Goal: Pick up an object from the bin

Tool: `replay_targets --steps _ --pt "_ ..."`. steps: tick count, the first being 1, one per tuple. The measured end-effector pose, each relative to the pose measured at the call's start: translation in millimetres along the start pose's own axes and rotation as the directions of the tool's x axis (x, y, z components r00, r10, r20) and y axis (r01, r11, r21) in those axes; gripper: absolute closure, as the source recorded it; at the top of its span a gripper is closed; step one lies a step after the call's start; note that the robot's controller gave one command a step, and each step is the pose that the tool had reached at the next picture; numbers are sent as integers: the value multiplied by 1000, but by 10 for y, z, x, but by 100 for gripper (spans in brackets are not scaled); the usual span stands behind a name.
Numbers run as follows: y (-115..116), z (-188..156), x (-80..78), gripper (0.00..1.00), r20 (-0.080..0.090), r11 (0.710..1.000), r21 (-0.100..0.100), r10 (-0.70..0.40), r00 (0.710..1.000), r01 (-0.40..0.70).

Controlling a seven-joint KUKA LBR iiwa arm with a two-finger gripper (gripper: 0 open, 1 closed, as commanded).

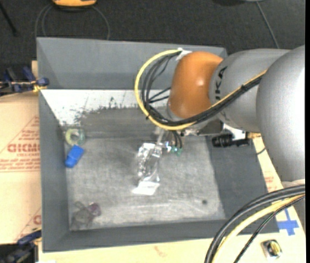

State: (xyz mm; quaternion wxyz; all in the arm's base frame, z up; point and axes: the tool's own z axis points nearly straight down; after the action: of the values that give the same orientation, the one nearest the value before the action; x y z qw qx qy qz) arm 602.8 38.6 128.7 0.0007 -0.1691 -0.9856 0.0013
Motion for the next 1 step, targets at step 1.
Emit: replay_targets --steps 1 --pt "-17 321 -142 0 11 1000 -11 2 1000 -2"
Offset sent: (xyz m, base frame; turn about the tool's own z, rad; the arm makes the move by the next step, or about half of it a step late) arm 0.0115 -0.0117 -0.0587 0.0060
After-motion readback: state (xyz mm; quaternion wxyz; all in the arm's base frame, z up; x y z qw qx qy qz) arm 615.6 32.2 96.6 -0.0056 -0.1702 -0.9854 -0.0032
